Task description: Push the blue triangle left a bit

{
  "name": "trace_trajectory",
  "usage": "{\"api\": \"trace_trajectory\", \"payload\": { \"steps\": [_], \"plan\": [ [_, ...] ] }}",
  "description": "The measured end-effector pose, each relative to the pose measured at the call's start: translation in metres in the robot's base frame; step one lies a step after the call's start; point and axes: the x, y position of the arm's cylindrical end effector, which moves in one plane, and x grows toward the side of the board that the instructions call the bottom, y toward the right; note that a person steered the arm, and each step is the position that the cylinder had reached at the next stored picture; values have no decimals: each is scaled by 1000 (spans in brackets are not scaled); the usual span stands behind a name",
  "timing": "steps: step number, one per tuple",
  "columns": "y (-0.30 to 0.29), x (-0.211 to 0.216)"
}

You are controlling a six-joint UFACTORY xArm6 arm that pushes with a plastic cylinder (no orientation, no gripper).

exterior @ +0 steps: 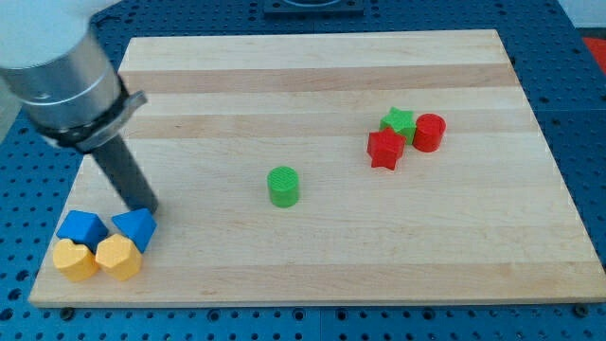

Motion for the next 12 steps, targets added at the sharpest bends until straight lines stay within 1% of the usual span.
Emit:
{"api": "trace_trajectory", "payload": {
  "steps": [1, 2, 3, 4, 6, 9, 12],
  "plan": [
    [53, -7],
    [74, 9],
    [68, 43],
    [51, 49],
    [43, 47],
    [15, 33],
    [1, 31]
  ]
}}
